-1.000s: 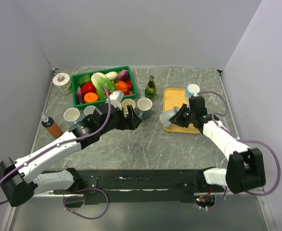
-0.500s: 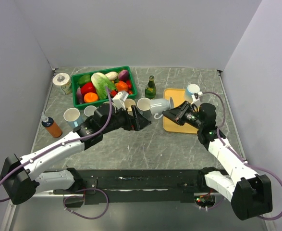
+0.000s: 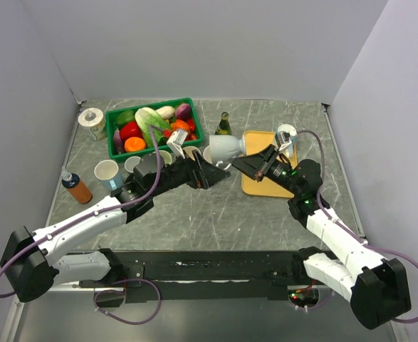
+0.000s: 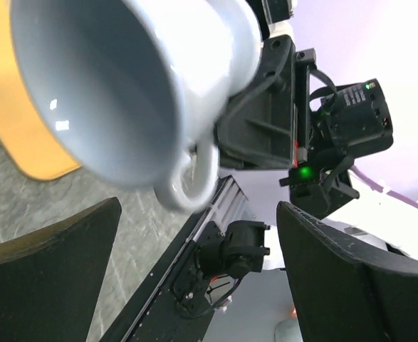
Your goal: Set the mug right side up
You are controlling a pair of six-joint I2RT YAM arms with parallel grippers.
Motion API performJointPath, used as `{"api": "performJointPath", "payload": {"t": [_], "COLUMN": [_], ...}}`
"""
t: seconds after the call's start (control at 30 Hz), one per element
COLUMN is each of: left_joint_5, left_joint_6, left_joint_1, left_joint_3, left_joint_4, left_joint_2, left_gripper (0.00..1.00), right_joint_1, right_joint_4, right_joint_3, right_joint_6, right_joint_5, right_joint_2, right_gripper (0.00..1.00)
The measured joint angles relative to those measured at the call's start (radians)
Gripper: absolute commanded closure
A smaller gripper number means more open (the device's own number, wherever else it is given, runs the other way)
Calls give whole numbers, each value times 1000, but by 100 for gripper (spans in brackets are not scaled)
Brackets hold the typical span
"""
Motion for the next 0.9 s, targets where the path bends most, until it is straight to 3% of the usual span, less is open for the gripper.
{"api": "performJointPath", "payload": {"t": [0.13, 0.6, 0.9], "left_joint_5": [-1, -81, -124], "left_joint_6": [-11, -118, -183], "left_joint_1": [0, 0, 0], "left_joint_3": [0, -68, -95], "left_joint_4": [6, 55, 90], "left_joint_2": [2, -86, -109], "left_gripper": [1, 27, 47], "right_joint_1": [52, 134, 163], "right_joint_4": [87, 270, 276], "right_joint_3": [0, -65, -77], "right_joint_6": [37, 73, 31], "right_joint_5": [5, 78, 148], "right_joint_2": [29, 64, 63], "right_gripper": [100, 100, 100]}}
